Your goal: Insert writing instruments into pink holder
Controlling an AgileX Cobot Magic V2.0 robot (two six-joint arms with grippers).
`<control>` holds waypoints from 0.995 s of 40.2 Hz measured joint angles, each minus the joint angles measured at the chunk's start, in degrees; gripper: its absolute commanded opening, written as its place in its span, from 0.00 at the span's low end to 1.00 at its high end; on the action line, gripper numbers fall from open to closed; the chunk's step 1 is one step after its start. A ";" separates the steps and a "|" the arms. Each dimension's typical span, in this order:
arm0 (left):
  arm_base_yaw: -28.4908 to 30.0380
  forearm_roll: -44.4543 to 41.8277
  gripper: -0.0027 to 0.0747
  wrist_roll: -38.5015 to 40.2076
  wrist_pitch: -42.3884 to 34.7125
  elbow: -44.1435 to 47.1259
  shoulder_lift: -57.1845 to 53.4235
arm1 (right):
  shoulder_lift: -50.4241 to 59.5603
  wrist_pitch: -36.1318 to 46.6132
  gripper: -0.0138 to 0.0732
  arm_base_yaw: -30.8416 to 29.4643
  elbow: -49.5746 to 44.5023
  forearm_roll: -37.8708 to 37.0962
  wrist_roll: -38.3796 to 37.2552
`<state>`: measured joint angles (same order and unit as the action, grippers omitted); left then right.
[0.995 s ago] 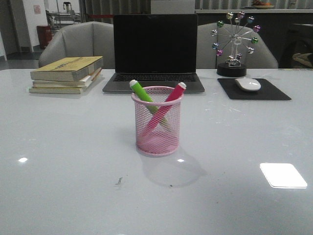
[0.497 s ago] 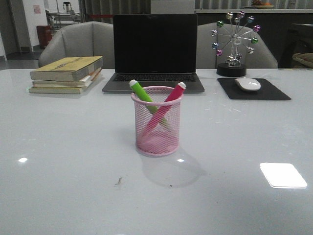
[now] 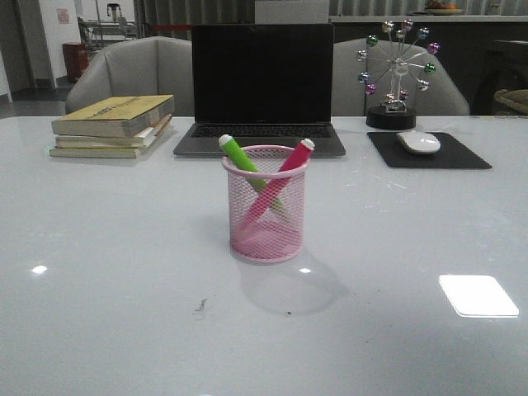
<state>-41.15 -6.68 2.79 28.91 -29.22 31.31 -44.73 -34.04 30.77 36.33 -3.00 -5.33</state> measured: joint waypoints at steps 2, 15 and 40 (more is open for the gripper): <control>2.43 -0.67 0.15 0.00 -0.93 0.95 -1.19 | 0.00 0.00 0.19 0.00 0.00 0.00 0.00; 25.42 0.49 0.15 0.00 -14.13 19.50 -21.25 | 0.00 0.00 0.19 0.00 0.00 0.00 0.00; 36.39 1.75 0.15 -0.11 -23.62 29.44 -31.53 | 0.00 -0.09 0.19 0.00 0.00 0.00 0.00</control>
<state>-4.77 -4.94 2.68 5.29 0.22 -0.22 -44.73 -34.13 30.77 36.33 -3.00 -5.33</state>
